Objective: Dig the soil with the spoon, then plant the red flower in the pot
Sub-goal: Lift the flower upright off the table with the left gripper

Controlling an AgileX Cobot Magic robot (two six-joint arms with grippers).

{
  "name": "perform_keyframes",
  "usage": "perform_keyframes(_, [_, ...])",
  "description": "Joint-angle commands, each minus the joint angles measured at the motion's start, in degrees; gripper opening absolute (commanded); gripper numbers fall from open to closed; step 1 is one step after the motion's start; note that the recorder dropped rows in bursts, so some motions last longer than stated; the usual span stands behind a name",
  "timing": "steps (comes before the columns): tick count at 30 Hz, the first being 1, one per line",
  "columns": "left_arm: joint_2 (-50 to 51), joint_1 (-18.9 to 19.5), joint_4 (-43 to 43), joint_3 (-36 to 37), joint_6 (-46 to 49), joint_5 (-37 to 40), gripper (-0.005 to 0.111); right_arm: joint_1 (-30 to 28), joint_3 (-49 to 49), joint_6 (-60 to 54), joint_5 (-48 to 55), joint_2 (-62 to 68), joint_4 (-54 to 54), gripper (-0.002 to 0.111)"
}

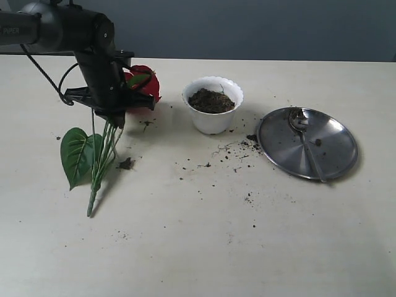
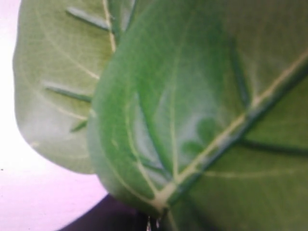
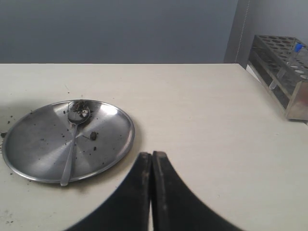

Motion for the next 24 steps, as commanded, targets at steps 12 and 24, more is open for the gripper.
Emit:
perform_keyframes(12, [-3.3,-0.2,-3.6,0.3,6.7,-0.3,0.0,-0.2,0.0,-0.1,-0.4,-0.4,-0.1,-0.001])
perform_keyframes(24, [-11.0,-0.2,-4.4,0.3,7.4,-5.0,0.0,-0.2,0.0,-0.1,-0.4,-0.4,-0.1,-0.001])
